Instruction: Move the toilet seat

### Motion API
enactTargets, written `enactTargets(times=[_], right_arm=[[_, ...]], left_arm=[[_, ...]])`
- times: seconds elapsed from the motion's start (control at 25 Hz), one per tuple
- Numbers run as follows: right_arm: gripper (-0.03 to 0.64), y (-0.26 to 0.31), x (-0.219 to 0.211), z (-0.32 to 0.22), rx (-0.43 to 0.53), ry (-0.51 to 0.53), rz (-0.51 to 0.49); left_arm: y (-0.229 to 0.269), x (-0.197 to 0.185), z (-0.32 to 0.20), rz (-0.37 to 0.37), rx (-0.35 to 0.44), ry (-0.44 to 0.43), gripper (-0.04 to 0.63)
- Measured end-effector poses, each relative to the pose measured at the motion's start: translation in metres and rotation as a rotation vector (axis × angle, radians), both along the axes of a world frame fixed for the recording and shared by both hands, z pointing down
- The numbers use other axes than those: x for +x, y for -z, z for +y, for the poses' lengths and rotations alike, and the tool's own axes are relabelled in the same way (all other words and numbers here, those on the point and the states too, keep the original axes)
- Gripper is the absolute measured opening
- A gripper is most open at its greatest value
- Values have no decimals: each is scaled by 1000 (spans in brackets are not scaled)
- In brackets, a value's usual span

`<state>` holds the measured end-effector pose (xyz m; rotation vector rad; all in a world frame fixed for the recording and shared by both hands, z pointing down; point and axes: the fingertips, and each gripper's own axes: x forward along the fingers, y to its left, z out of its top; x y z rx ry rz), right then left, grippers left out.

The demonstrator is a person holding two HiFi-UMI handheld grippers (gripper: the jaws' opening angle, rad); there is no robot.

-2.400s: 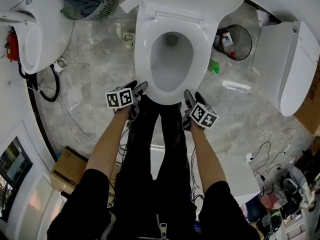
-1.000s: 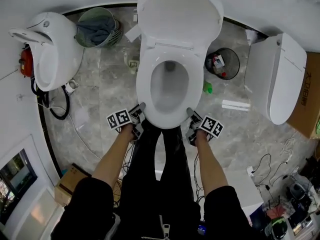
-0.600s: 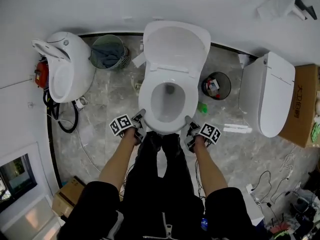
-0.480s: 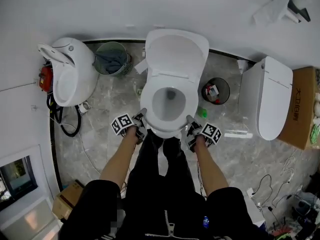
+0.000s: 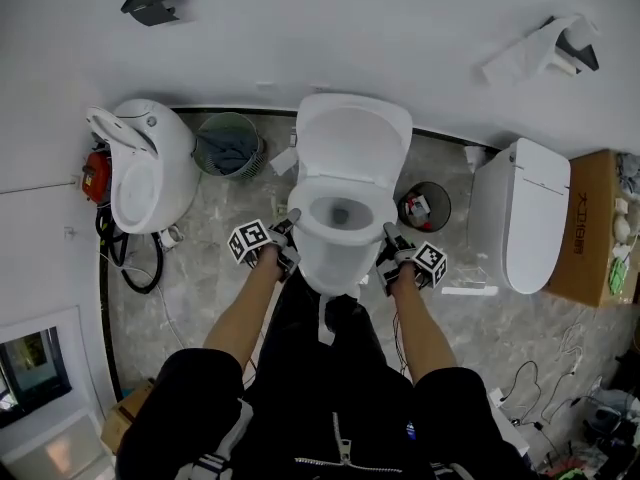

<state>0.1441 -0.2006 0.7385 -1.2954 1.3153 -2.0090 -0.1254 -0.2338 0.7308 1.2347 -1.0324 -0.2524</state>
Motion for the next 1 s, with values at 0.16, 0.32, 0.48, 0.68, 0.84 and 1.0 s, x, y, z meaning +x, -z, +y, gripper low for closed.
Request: enactTargets(times=[0.16, 0.32, 0.48, 0.68, 0.84, 1.0], right_arm=[[195, 10, 8, -28, 8, -131, -45], [179, 18, 13, -58, 13, -277, -93], [179, 20, 17, -81, -15, -358, -94], [184, 27, 22, -123, 38, -390, -91], [183, 29, 26, -152, 29, -420, -81], [181, 29, 29, -172, 9, -467, -93]], left_arm=[[17, 4, -30, 55, 31, 5, 231], [28, 6, -62, 95, 52, 48, 229], [33, 9, -89, 122, 54, 85, 229], [39, 10, -126, 153, 60, 105, 215], [39, 15, -155, 157, 56, 96, 210], [38, 17, -177, 151, 47, 100, 209]])
